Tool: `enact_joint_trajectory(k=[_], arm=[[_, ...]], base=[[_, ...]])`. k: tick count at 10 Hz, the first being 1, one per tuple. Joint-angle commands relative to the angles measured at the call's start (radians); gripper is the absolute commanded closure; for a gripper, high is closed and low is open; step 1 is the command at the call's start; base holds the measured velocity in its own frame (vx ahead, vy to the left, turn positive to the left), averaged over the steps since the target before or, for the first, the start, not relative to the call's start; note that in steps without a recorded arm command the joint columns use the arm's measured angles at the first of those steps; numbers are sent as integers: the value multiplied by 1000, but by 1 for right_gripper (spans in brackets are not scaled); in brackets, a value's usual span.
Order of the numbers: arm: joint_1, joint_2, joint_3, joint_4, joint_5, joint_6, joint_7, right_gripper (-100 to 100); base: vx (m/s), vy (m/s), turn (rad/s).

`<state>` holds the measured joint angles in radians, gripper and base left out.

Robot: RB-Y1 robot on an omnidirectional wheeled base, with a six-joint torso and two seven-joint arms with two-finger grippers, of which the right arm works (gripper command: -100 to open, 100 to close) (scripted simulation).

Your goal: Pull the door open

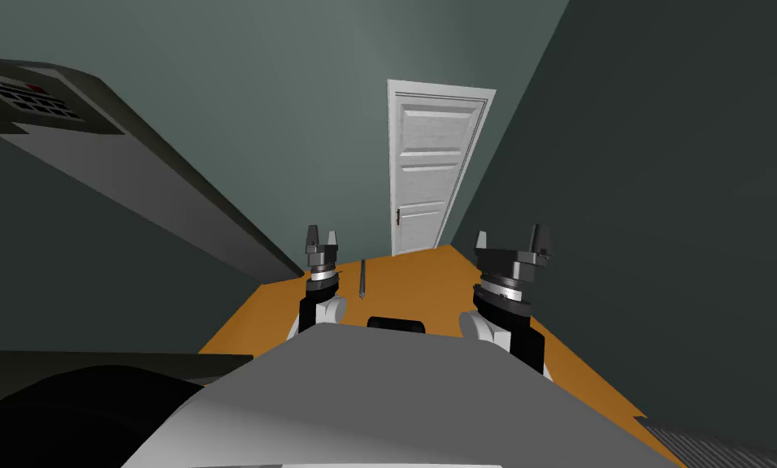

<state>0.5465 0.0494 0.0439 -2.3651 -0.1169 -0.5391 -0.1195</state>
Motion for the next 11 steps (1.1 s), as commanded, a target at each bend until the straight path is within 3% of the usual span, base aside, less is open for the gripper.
enact_joint_trajectory(k=[1, 8, 11], arm=[[-12, -13, 1, 32, -19, -8, -18, -100], [-62, -54, 7, 164, -100, -43, -90, -100], [-94, -75, 11, 250, -151, -66, -137, -100]], base=[[119, 56, 108], [70, -33, 127], [99, -42, 175]])
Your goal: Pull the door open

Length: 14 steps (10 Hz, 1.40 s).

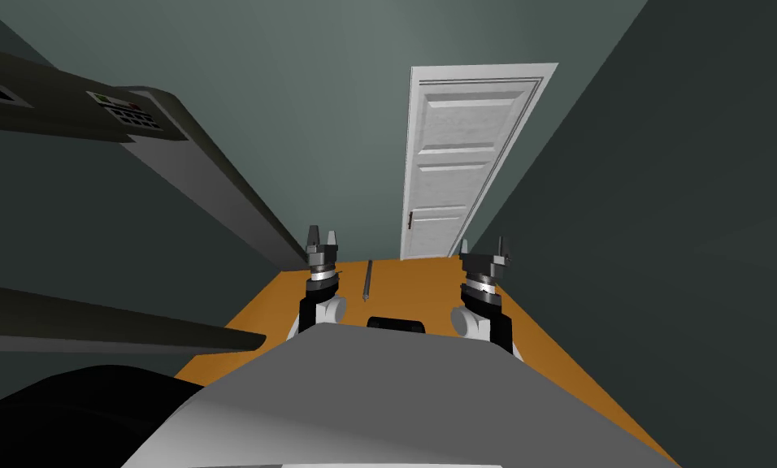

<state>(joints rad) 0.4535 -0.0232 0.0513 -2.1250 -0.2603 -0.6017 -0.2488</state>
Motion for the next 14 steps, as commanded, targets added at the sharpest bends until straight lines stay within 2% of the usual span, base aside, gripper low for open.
enact_joint_trajectory(k=[1, 9, 14], arm=[[-9, -8, 5, 32, -21, -9, -20, -100], [-88, -50, 14, 238, -148, -65, -135, -100], [-143, -74, 20, 387, -237, -103, -215, -100]], base=[[84, -38, 133], [82, -44, 161], [88, -58, 177]])
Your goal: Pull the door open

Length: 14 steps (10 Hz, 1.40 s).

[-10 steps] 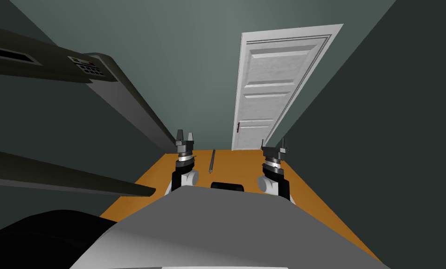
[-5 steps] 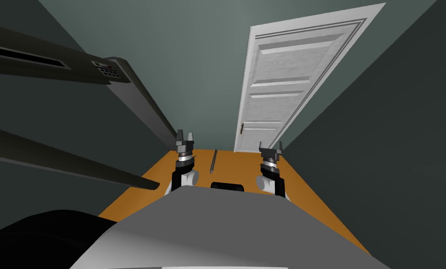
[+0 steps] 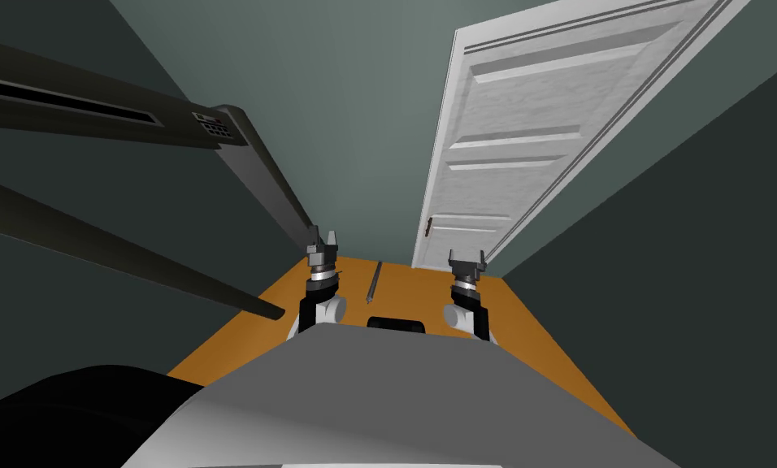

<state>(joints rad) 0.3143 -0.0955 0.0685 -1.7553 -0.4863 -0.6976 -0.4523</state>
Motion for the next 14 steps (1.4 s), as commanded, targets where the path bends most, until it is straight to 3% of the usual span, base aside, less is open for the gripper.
enact_joint_trajectory(k=[1, 3, 14], arm=[[-15, -6, 4, 47, -29, -15, -28, -100], [-27, -11, 5, 77, -47, -23, -45, -100], [-154, -56, 20, 410, -252, -113, -231, -100]], base=[[68, -71, 207], [61, -56, 110], [67, -72, 183]])
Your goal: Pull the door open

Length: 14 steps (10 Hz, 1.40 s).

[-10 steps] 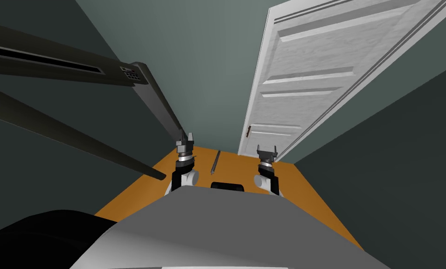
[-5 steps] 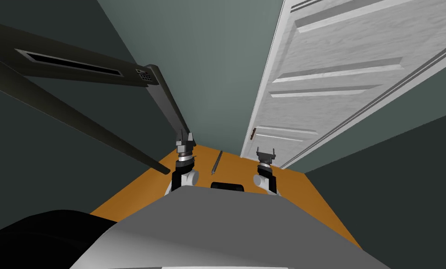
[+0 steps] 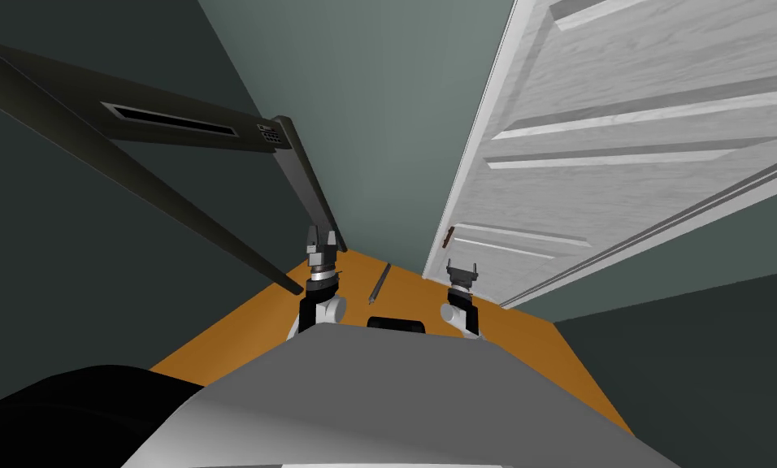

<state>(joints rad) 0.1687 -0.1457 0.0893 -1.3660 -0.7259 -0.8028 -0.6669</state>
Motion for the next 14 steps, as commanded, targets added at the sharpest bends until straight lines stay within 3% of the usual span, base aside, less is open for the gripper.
enact_joint_trajectory(k=[1, 9, 12, 14], arm=[[-20, -9, 1, 50, -31, -15, -33, -100], [-107, -35, 11, 287, -170, -76, -159, -100], [-136, -43, 14, 363, -217, -96, -201, -100], [-145, -45, 15, 389, -232, -103, -215, -100]], base=[[69, -83, 193], [54, -82, 179], [45, -90, 151], [26, -56, 81]])
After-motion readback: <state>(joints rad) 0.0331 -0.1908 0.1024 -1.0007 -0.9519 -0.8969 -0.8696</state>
